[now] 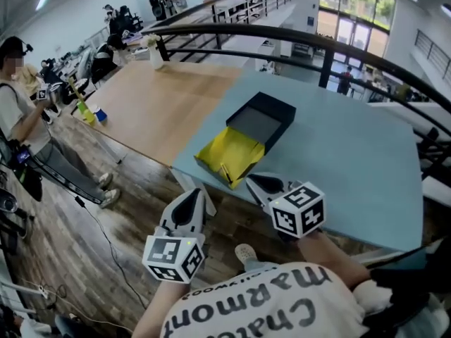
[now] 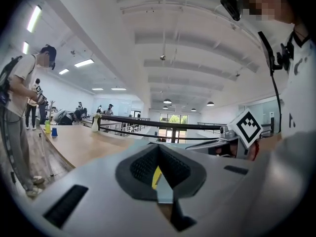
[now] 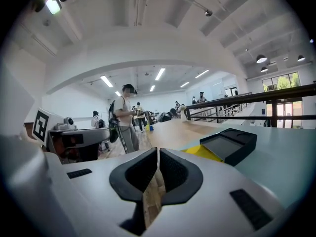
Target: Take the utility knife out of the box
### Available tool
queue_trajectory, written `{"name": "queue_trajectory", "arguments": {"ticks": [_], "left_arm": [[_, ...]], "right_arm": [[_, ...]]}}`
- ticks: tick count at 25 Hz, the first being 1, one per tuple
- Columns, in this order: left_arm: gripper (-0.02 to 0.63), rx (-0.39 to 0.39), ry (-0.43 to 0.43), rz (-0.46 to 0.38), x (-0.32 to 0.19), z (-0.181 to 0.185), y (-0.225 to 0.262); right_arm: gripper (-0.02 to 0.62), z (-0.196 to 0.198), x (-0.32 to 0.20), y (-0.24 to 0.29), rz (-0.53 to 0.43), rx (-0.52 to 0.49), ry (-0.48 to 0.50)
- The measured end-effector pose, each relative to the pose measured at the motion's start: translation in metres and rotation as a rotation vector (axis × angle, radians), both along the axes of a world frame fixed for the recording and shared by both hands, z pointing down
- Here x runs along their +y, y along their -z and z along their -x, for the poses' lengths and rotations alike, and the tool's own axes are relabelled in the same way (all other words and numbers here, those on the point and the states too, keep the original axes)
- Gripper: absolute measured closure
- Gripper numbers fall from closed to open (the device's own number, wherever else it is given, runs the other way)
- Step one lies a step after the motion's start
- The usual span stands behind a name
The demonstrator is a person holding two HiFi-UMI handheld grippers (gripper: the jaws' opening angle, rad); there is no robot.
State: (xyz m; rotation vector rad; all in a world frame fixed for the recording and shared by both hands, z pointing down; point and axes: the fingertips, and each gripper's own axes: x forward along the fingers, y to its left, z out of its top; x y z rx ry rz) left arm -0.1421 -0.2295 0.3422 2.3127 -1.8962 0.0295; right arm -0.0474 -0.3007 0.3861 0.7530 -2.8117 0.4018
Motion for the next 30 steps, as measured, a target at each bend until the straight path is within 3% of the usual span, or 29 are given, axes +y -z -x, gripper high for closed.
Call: {"name": "queue_trajectory", "arguments": {"ticks": [10,18,24,30], "left_arm": [[0.604,-0.018,-0.010,0.008,-0.076,0.033,0.006],[0.604,0.009,0.002,0.021,-0.125,0.062,-0.001],[0.604,0.053,0.039,0.058,-0.141,0.083,-0.021],[0.604,0.080,0.064,0.105,-0.154,0.105,-0.041]], "right_arm": [[0.555,0.054,-0.075,0.013,-0.033,0.052,0.083],[0.555,0.082,-0.131,0.004,-0.029,0.116,0.084],[0.555,0.094,-0.147,-0.055,0.076,0.380,0.129],[0.555,0.111,-0.153,-0.106,0.161,0.502,0.198]]}}
